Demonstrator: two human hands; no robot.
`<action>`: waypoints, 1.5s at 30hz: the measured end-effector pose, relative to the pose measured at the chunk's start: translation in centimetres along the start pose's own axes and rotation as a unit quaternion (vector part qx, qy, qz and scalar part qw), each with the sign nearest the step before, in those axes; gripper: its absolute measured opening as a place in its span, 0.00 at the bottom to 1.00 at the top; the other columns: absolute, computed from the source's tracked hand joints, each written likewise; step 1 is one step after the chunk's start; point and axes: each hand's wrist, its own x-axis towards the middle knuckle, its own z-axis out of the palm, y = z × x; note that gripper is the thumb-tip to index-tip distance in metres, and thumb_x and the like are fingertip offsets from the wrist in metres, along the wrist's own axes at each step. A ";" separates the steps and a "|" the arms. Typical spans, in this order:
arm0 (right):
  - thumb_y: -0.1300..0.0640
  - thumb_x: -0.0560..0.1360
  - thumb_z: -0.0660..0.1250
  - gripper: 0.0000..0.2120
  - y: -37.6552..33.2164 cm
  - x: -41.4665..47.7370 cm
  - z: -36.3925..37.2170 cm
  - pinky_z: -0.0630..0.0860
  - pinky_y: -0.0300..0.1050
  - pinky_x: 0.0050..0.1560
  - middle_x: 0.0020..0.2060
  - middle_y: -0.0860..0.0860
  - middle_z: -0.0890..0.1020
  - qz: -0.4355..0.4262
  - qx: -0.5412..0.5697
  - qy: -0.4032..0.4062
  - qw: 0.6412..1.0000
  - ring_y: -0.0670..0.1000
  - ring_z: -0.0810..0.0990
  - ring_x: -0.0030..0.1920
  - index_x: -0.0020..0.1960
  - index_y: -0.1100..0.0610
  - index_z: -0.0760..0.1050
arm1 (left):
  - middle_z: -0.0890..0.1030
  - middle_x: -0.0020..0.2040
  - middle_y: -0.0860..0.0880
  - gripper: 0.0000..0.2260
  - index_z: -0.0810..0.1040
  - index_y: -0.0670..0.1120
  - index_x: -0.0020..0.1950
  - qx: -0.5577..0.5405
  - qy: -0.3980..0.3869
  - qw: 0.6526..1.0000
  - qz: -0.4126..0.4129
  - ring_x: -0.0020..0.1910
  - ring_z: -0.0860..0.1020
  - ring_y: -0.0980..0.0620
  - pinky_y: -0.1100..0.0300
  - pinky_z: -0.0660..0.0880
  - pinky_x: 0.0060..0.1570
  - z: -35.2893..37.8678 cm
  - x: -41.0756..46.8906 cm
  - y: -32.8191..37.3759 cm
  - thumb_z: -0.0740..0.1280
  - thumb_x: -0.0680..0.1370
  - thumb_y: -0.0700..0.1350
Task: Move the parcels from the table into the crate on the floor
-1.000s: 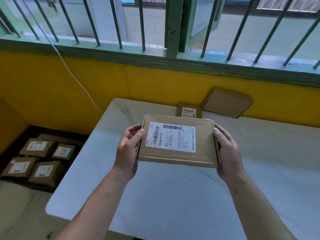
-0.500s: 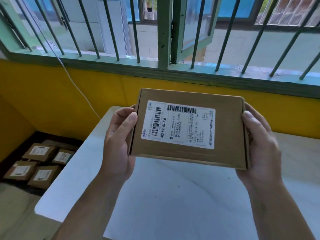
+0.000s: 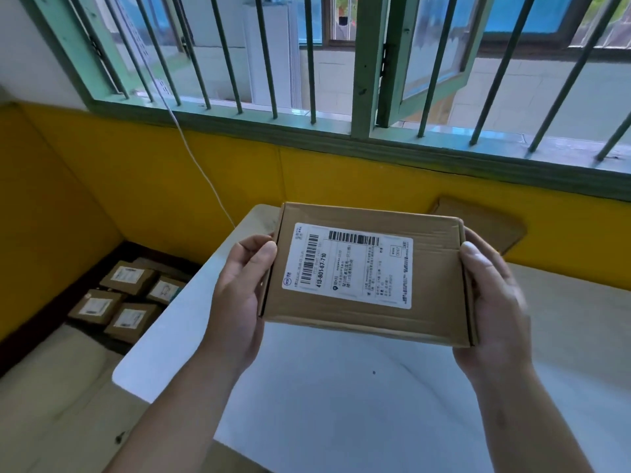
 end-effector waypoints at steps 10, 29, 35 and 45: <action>0.54 0.79 0.67 0.11 9.5 1.2 11.5 0.83 0.49 0.45 0.54 0.51 0.85 0.083 -0.025 -0.033 0.996 0.53 0.84 0.53 0.60 0.49 0.81 | 0.84 0.56 0.47 0.18 0.75 0.53 0.65 0.042 0.090 0.989 -0.106 0.51 0.84 0.49 0.56 0.81 0.46 -14.5 0.8 0.2 0.71 0.76 0.50; 0.48 0.79 0.65 0.09 32.8 -6.6 43.2 0.78 0.52 0.44 0.53 0.51 0.80 0.207 -0.213 -0.133 0.946 0.51 0.79 0.52 0.57 0.50 0.76 | 0.85 0.51 0.56 0.18 0.80 0.58 0.57 0.120 0.295 0.931 -0.178 0.56 0.80 0.51 0.53 0.75 0.58 -50.8 1.4 5.6 0.70 0.67 0.57; 0.44 0.79 0.64 0.07 40.8 -3.3 47.7 0.80 0.60 0.47 0.51 0.50 0.80 0.242 -0.251 -0.107 0.931 0.52 0.80 0.52 0.53 0.46 0.74 | 0.81 0.57 0.56 0.15 0.75 0.58 0.63 0.163 0.296 0.918 -0.205 0.56 0.77 0.55 0.58 0.74 0.53 -57.2 8.3 4.0 0.69 0.76 0.52; 0.54 0.80 0.65 0.13 57.6 7.0 53.7 0.75 0.50 0.53 0.57 0.49 0.79 0.327 -0.293 -0.001 0.899 0.49 0.78 0.52 0.63 0.49 0.74 | 0.80 0.60 0.54 0.22 0.69 0.54 0.73 0.262 0.237 0.875 -0.330 0.56 0.78 0.54 0.55 0.74 0.57 -68.0 27.0 -1.0 0.68 0.79 0.49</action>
